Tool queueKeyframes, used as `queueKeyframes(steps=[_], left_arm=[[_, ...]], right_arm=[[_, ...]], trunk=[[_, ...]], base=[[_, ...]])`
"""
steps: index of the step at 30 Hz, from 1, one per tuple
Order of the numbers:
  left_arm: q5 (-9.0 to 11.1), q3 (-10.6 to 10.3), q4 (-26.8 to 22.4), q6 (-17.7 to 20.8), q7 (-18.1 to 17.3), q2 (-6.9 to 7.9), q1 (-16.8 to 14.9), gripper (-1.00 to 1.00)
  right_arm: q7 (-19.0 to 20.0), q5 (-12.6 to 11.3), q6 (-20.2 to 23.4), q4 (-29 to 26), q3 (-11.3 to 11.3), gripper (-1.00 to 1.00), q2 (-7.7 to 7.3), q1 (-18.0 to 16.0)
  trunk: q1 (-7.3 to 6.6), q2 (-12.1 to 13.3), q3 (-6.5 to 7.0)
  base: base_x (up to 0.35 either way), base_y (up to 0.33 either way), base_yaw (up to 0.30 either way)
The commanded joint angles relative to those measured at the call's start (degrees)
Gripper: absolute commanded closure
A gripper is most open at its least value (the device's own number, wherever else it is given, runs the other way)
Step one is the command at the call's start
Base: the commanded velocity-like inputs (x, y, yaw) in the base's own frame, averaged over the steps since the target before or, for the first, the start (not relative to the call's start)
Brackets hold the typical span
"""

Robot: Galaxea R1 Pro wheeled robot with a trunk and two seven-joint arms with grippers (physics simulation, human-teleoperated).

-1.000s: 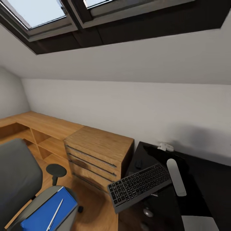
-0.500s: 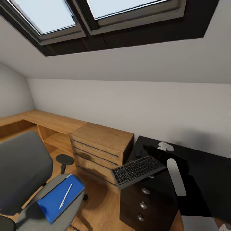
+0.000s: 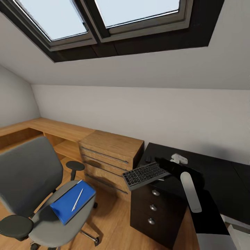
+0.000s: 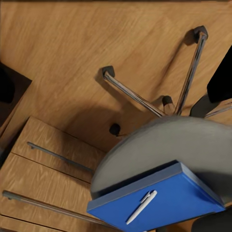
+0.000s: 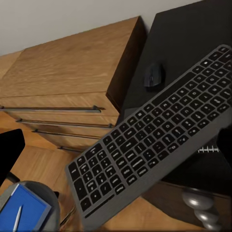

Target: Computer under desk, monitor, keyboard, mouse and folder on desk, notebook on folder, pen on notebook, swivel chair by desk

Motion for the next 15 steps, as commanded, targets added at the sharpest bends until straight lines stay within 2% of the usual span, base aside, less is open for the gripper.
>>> queueKeyframes(steps=[1,15], left_arm=[[0.4,-0.3,-0.1,-0.1,0.3,0.05,0.0,-1.00],[0.4,-0.3,0.0,-0.2,0.4,0.03,0.0,-1.00]], right_arm=[[-0.5,-0.6,0.2,0.0,0.0,-1.00,0.04,0.0],[-0.4,-0.3,0.2,0.0,1.8,-1.00,0.06,0.3]], trunk=[[0.00,0.0,-0.05],[0.00,0.0,-0.05]], base=[[-0.068,0.013,-0.011],[-0.019,0.004,-0.003]])
